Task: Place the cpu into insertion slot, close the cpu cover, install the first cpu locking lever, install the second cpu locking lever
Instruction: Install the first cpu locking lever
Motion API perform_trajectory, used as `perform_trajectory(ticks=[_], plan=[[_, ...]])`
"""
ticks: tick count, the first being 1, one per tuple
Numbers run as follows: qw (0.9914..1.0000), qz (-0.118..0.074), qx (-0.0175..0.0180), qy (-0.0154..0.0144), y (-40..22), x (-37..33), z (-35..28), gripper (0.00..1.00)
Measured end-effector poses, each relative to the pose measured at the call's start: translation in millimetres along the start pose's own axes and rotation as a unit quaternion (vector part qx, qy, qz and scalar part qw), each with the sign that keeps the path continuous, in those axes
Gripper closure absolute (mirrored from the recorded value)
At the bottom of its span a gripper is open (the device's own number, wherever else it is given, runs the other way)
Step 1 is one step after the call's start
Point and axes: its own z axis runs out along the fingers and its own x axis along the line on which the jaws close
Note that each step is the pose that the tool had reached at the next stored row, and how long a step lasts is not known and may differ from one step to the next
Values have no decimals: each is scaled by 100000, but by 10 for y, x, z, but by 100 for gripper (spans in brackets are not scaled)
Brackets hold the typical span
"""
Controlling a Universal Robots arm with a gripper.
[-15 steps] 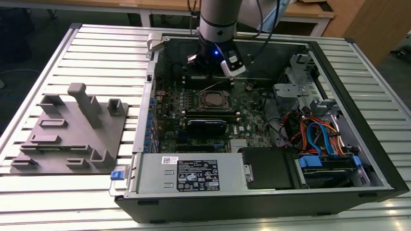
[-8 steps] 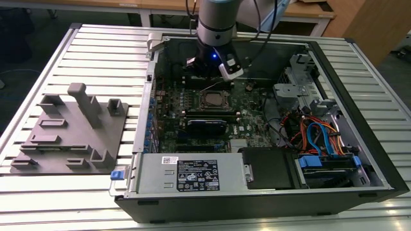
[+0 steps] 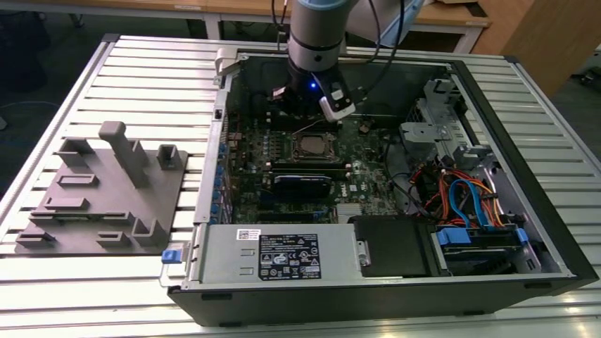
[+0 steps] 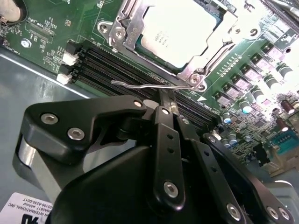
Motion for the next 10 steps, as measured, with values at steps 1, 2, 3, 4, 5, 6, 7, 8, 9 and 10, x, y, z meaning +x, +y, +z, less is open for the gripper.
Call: perform_trajectory(ticks=[1, 2, 3, 4, 5, 6, 7, 8, 9, 10], plan=[[100000, -3, 3, -6, -3, 0, 1, 89], [100000, -4, 13, -13, -7, 0, 1, 89], [100000, -5, 33, -22, -12, 1, 0, 89], [100000, -9, 62, -30, -17, 1, 0, 89], [100000, -10, 108, -42, -23, 2, -1, 89], [100000, -7, 159, -51, -27, 3, -1, 89], [100000, -5, 203, -58, -29, 4, -1, 89], [100000, -10, 218, -56, -30, 4, -2, 89], [100000, -18, 231, -56, -31, 5, -3, 89], [100000, -21, 230, -70, -31, 7, -3, 89]])
